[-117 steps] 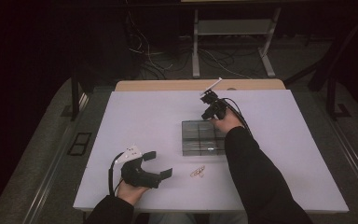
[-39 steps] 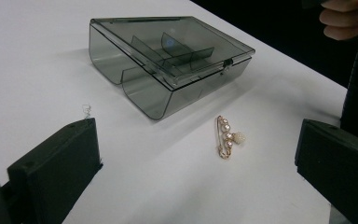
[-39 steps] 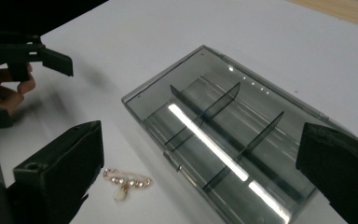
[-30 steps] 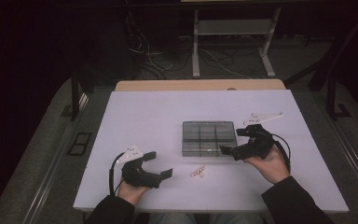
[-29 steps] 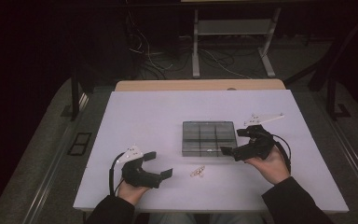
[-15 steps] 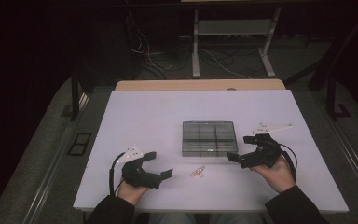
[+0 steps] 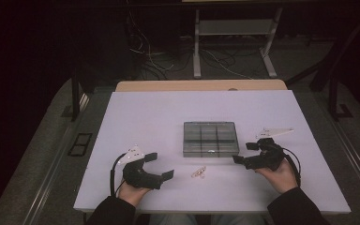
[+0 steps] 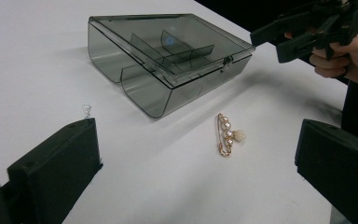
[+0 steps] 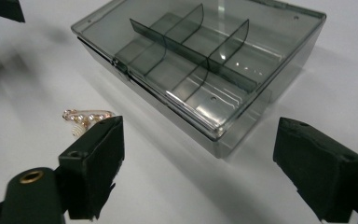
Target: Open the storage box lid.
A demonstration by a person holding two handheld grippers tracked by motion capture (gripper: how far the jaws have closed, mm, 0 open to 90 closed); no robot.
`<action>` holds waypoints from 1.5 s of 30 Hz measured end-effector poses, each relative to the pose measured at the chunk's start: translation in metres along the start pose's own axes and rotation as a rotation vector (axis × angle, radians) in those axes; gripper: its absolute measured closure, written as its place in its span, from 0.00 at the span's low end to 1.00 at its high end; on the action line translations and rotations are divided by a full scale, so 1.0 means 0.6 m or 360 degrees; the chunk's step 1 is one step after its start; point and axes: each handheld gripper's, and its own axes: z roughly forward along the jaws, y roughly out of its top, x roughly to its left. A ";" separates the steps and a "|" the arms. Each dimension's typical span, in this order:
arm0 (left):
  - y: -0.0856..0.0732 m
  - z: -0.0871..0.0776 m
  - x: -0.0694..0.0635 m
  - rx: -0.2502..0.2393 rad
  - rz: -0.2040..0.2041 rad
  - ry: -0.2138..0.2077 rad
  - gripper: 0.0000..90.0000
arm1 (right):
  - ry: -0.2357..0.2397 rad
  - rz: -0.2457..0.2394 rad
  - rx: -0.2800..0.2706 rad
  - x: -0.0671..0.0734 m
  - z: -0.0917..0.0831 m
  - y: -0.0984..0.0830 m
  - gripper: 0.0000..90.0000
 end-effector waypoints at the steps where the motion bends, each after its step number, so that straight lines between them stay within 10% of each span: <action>1: 0.000 0.000 0.000 0.0000 0.0001 0.0000 0.00 | -0.0007 0.0002 0.0009 -0.002 0.001 -0.001 0.24; 19: 0.000 0.001 0.000 0.0009 0.0005 -0.0001 0.00 | 0.0046 -0.0019 0.0078 -0.020 0.012 -0.008 0.69; 45: 0.003 0.008 -0.006 0.0029 0.0044 0.0005 0.00 | 0.0061 -0.0009 0.0048 -0.023 0.007 -0.003 0.97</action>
